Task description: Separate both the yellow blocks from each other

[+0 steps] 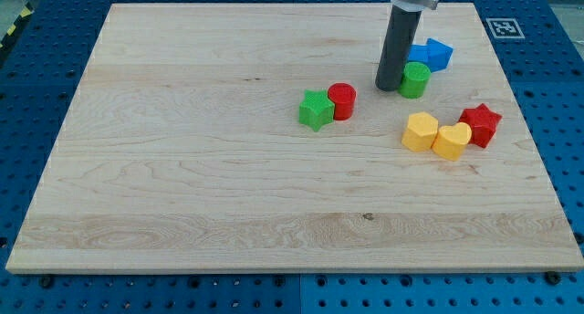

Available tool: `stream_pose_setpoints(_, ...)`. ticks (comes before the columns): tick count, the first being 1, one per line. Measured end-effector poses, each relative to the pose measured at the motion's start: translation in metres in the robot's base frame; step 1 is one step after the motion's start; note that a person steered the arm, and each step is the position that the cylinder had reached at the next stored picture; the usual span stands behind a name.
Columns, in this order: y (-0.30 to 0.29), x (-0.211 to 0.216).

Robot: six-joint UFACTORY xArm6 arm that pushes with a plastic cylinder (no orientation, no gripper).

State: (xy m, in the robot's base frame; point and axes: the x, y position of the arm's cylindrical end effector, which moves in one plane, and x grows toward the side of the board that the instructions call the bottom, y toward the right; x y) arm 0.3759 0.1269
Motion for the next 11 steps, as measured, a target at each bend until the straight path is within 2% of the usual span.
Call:
stream_pose_setpoints(5, -0.009, 0.022)
stream_pose_setpoints(7, 0.01, 0.044)
stream_pose_setpoints(11, 0.052, 0.117)
